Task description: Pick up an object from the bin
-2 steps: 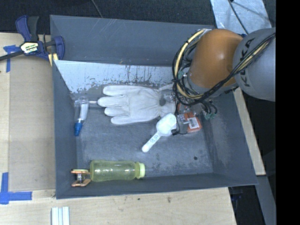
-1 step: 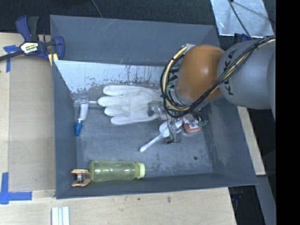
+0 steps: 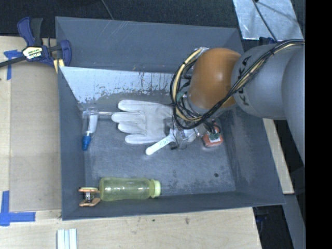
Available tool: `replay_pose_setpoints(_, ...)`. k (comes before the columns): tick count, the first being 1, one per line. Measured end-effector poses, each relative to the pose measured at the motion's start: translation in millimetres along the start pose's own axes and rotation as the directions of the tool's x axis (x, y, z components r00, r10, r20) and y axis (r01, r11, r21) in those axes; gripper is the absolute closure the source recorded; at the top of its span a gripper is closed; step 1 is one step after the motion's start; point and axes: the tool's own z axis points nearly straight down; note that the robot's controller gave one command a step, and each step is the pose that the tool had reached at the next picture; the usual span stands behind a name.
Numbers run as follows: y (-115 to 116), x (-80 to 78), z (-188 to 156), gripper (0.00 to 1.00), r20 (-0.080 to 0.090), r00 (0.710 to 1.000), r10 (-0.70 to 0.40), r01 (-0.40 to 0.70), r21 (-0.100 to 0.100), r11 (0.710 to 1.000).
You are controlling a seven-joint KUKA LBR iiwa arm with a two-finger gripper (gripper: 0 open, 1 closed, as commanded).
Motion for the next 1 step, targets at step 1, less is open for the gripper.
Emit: replay_pose_setpoints(1,0.0,0.0,0.0,1.0,0.0,1.0,0.0,0.0,0.0,1.0)
